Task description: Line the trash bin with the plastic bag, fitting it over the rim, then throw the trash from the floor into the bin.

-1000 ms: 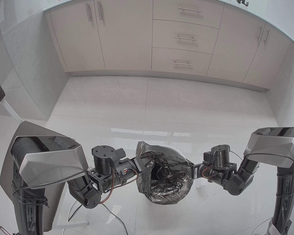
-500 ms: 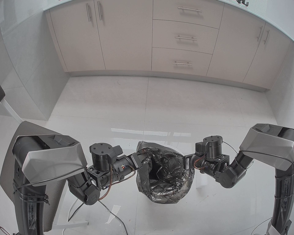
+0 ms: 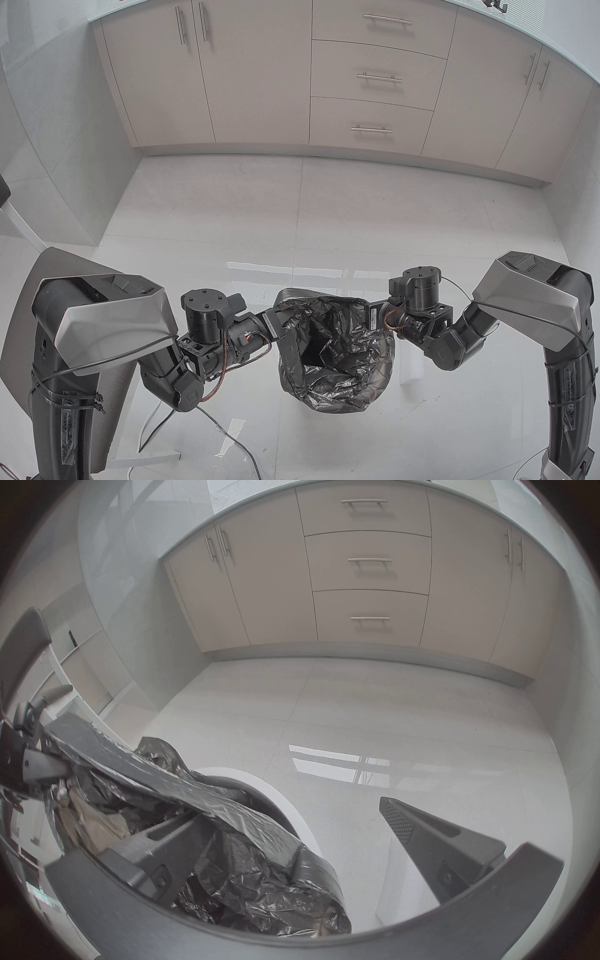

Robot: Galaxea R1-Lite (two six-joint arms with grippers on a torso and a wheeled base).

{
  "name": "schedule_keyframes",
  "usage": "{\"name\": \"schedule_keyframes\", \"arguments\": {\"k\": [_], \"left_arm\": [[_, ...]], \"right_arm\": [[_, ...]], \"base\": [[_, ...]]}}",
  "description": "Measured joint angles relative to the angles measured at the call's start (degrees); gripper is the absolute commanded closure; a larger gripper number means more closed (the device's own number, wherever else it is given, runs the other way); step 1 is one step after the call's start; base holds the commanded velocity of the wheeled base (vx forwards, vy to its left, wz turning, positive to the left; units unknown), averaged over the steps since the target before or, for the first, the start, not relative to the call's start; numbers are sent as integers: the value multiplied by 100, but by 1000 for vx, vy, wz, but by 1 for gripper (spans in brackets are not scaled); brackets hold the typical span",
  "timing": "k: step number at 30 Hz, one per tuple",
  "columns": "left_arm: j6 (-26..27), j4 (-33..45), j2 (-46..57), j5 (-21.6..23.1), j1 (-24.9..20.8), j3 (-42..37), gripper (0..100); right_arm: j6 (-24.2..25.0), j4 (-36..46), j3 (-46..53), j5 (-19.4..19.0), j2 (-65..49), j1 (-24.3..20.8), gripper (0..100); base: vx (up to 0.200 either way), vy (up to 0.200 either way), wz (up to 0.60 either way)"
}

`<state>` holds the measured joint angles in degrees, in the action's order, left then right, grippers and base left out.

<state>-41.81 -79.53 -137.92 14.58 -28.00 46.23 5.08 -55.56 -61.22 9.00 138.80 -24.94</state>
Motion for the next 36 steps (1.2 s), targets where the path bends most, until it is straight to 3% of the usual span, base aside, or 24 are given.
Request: {"name": "schedule_keyframes", "arguments": {"k": [10, 21, 36], "left_arm": [[49, 11, 72, 0, 77, -98, 100], [802, -1, 289, -20, -38, -557, 100], [873, 391, 494, -99, -121, -657, 100]], "right_arm": [[20, 50, -115, -2, 108, 44, 0], [28, 11, -41, 96, 59, 9, 0], [49, -21, 30, 101, 41, -9, 0]], "base": [[0, 0, 0], [0, 0, 0], [0, 0, 0]]}}
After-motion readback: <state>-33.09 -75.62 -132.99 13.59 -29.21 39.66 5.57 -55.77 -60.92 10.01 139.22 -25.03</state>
